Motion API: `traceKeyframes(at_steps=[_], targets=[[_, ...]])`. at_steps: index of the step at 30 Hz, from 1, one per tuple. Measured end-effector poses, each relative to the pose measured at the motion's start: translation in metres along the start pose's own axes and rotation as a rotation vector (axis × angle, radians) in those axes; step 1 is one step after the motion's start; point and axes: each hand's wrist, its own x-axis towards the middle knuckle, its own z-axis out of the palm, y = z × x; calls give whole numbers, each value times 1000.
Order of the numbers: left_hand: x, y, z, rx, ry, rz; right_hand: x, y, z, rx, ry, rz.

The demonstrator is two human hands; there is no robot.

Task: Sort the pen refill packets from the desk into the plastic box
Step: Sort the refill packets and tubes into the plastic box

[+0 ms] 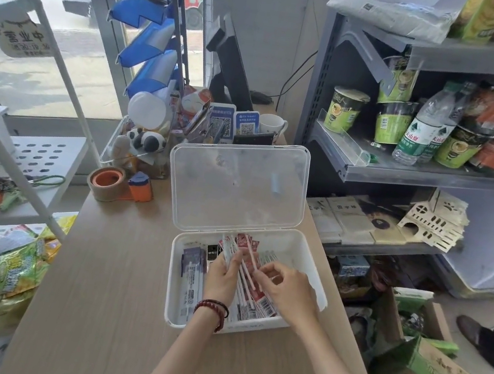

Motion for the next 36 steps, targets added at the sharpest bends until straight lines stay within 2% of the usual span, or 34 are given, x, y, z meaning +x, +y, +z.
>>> traceKeyframes(at_steps=[4, 11, 14, 18, 22, 29, 36], targets=[[-1, 4, 0, -58, -29, -61, 5, 5, 5, -37, 176, 159], [5, -8, 0, -25, -8, -63, 13, 8, 12, -149, 179, 336], [8, -8, 1, -72, 15, -59, 13, 10, 13, -104, 200, 293], [4, -4, 0, -109, 44, -33, 8, 4, 8, -33, 188, 119], [5, -2, 1, -114, 13, -25, 0, 0, 3, -47, 98, -4], [2, 0, 0, -44, -92, 4, -1, -3, -1, -8, 10, -18], [8, -10, 0, -98, -24, -50, 2, 2, 7, 90, 126, 24]])
